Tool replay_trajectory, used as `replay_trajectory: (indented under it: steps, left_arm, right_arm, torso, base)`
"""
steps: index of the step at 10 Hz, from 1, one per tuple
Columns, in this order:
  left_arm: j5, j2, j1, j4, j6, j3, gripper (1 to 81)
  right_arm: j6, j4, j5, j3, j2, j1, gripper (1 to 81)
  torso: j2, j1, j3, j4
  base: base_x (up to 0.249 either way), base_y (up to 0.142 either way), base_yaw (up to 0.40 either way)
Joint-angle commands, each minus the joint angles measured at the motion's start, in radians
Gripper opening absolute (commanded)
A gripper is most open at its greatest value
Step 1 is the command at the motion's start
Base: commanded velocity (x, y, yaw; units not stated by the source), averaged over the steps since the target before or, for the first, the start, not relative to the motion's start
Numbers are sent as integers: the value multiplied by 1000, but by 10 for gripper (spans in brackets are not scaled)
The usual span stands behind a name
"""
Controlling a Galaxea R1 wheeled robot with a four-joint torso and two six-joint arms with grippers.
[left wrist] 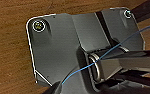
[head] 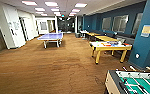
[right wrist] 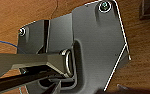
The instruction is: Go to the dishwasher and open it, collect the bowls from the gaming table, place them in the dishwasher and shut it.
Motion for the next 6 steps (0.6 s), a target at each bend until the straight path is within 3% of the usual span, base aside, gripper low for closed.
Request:
replay_trajectory:
  steps: [1, 6]
  left_arm:
    - [50, -10, -46, 7, -1, 3, 811]
    - [50, -8, -46, 7, 1, 3, 811]
  right_arm:
    - [-2, -3, -48, 1, -8, 44, 811]
    - [-2, -5, -48, 1, -5, 44, 811]
  torso:
    - [0, 0, 0, 0]
    - [0, 0, 0, 0]
  base:
    - [137, 0, 0]
    - [137, 0, 0]
